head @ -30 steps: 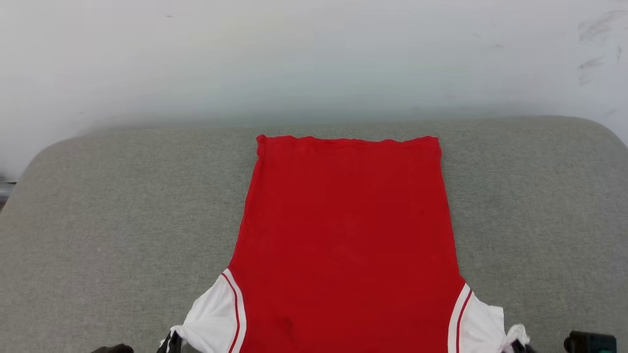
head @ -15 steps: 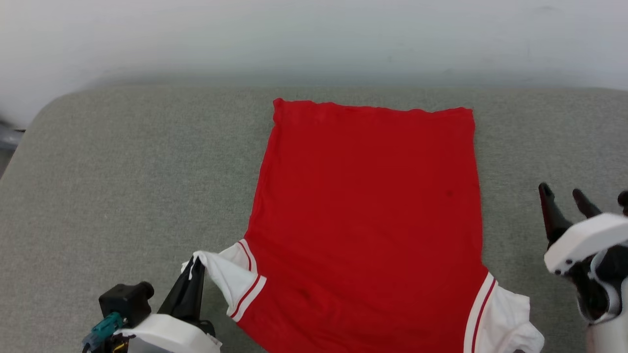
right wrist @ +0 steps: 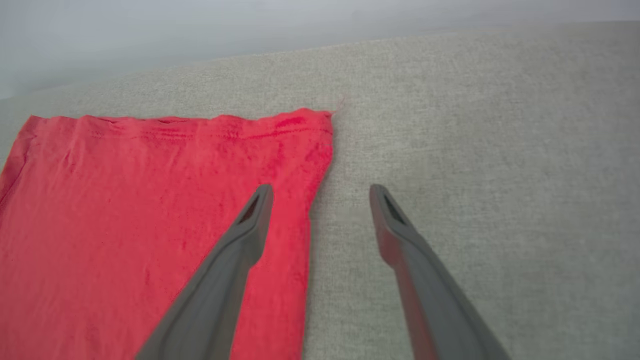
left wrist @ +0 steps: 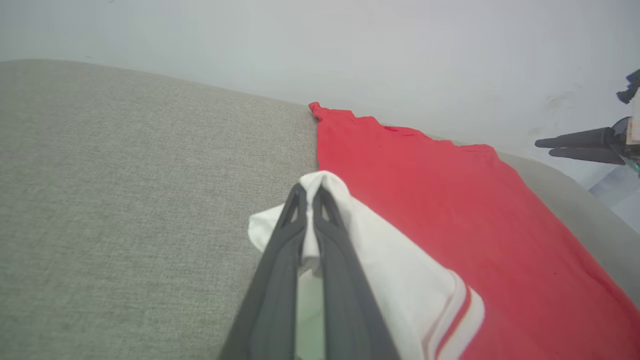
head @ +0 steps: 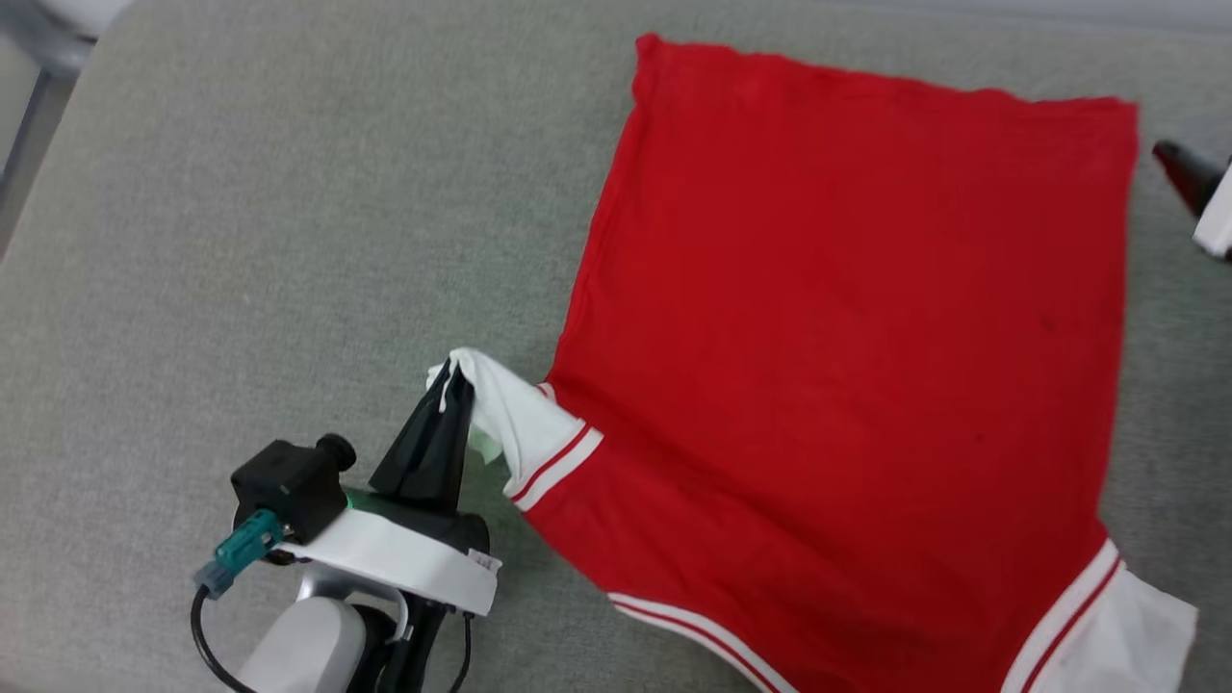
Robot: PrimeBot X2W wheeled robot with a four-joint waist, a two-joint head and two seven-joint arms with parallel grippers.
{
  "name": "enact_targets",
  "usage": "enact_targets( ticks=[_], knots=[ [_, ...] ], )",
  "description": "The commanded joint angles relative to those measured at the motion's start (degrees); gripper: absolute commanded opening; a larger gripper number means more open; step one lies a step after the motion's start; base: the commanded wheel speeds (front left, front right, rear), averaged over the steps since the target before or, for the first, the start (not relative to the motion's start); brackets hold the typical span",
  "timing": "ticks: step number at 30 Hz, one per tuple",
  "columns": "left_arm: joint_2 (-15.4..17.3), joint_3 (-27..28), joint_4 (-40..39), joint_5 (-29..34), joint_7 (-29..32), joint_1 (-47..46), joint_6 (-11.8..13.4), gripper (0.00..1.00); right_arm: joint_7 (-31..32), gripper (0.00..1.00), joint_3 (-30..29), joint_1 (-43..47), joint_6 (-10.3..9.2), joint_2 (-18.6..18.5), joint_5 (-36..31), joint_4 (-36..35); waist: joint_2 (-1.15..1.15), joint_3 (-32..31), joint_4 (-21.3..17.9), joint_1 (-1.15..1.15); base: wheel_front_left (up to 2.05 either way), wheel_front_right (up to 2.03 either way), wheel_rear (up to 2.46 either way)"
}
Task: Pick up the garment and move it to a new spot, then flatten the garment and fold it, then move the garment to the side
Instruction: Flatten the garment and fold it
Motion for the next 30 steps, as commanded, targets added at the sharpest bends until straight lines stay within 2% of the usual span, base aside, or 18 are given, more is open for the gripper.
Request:
enact_targets(
  ticks=[1,7,11,17,18,19,20,25,30],
  knots=[
    [-0.1,0.3,-0.3,0.1,-0.4,-0.7,-0.1,0.0,0.3,1.0,0.2,-0.8,-0.02,-0.2,-0.5,0.4,0.0,3.2,2.3,-0.02,0.0,0.0,0.0],
    [-2.3,1.7,-1.6,2.1,-0.4,-2.6,-2.1,0.0,4.3,1.0,-0.4,-9.4,-0.02,-0.1,-4.5,3.6,0.0,8.0,3.4,-0.02,0.0,0.0,0.0],
    [-3.4,2.5,-2.1,3.2,-0.4,-3.5,-3.5,0.0,5.9,1.0,-1.7,-12.0,-0.02,0.5,-6.6,6.1,0.0,10.4,3.7,-0.02,0.0,0.0,0.0],
    [-4.7,3.7,-1.6,4.6,-0.3,-3.4,-4.6,0.0,13.6,1.0,-3.2,-9.4,-0.07,1.4,-10.0,13.9,0.0,11.2,3.8,-0.02,0.0,0.0,0.0],
    [-5.0,3.9,-1.5,4.8,-0.3,-3.2,-4.9,0.0,15.0,0.5,-4.1,-8.9,-0.07,1.6,-10.5,14.9,0.0,11.1,3.8,-0.02,0.0,0.0,0.0],
    [-5.2,4.1,-1.4,5.0,-0.3,-3.0,-5.0,0.0,15.8,0.07,-4.8,-8.7,-0.07,1.8,-10.9,15.5,0.0,11.1,3.8,-0.02,0.0,0.0,0.0],
    [-5.3,4.2,-1.2,5.1,-0.3,-2.9,-5.3,0.0,16.3,0.0,-5.1,-8.5,-0.08,2.0,-11.5,15.8,0.0,11.0,3.7,-0.02,0.0,0.0,0.0],
    [-5.9,5.1,-0.2,5.5,-0.3,-1.9,-6.0,0.0,13.1,0.0,-6.0,-11.6,-0.02,2.6,-11.2,13.0,0.0,9.6,3.0,-0.02,0.0,0.0,0.0],
    [-5.7,5.5,1.6,5.1,-0.3,0.1,-6.0,0.0,10.5,0.0,-2.2,-12.5,-0.03,0.6,-10.2,9.1,0.0,5.6,1.4,-0.02,0.0,0.0,0.0]
  ],
)
